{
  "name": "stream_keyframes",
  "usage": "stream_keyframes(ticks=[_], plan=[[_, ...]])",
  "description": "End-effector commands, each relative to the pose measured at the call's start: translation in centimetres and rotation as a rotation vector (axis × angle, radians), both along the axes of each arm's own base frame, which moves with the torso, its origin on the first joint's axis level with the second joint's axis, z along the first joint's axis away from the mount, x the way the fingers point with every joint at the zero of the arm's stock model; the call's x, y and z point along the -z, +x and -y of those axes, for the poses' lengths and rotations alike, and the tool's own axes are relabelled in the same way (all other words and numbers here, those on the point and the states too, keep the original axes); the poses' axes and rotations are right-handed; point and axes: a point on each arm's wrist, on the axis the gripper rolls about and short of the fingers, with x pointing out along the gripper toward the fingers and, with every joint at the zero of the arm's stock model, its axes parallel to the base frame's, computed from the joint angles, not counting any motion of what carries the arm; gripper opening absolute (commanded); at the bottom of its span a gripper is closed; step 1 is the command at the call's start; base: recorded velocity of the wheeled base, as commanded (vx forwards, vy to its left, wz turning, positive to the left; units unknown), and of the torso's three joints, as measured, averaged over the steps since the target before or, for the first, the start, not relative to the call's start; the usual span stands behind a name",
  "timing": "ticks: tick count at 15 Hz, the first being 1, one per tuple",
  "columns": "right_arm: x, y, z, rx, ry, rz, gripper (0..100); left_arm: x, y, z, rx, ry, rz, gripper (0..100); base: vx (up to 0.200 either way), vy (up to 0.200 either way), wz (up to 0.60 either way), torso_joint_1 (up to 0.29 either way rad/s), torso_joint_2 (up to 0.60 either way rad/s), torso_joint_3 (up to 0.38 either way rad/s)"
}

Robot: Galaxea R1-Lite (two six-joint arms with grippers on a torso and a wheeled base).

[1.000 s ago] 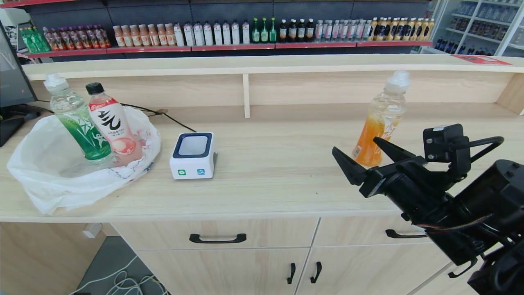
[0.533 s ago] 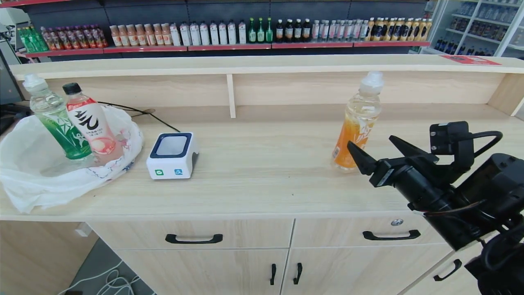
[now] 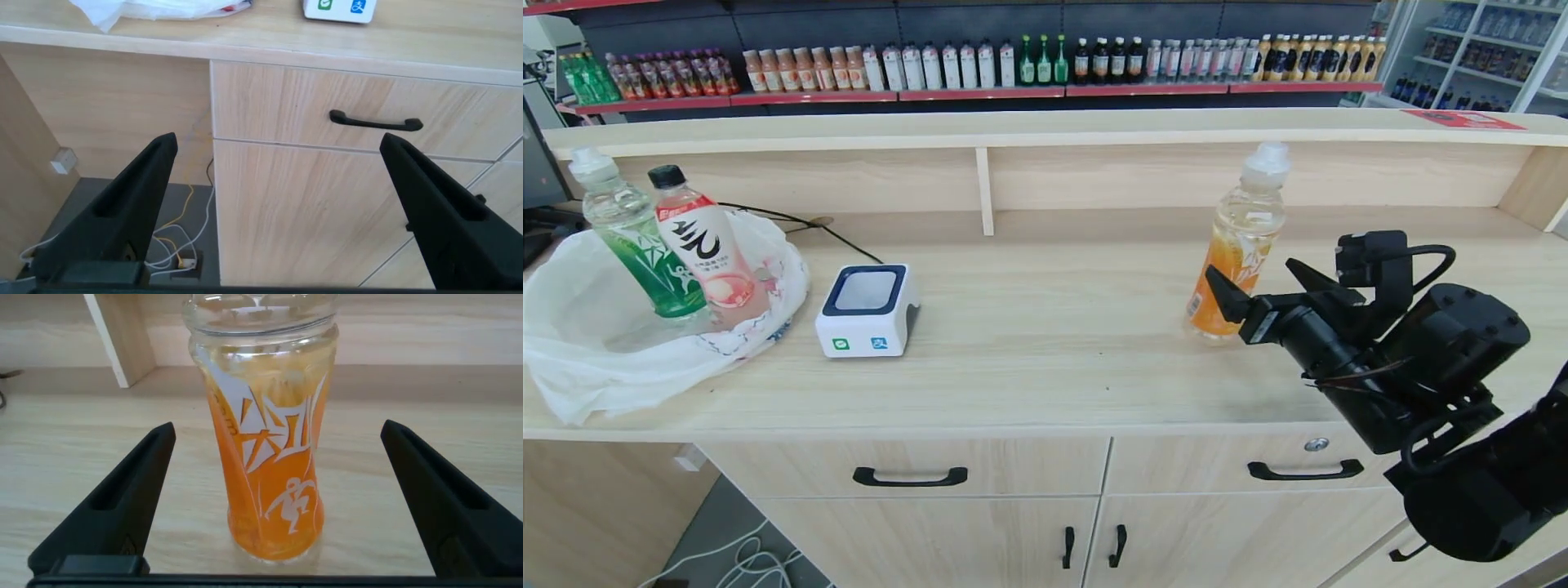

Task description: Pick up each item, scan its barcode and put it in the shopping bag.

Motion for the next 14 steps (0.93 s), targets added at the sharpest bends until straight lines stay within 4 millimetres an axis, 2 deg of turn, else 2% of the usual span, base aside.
stream_keyframes(ticks=[1,6,10,14], plan=[[0.8,1.1,-0.1,0.010,-0.005,-0.013,100,0.0,0.0,0.0,-0.001,-0.001,0.000,100,0.000,0.000,0.00,0.000,0.00,0.000],[1.1,2.5,0.2,0.030,-0.003,-0.007,100,0.0,0.0,0.0,-0.001,-0.001,0.001,100,0.000,0.000,0.00,0.000,0.00,0.000],[1.2,4.3,-0.4,0.031,0.005,0.022,100,0.0,0.0,0.0,-0.001,-0.001,0.000,100,0.000,0.000,0.00,0.000,0.00,0.000],[1.3,5.2,-0.7,0.029,0.011,0.037,100,0.0,0.0,0.0,-0.001,0.001,0.000,100,0.000,0.000,0.00,0.000,0.00,0.000]])
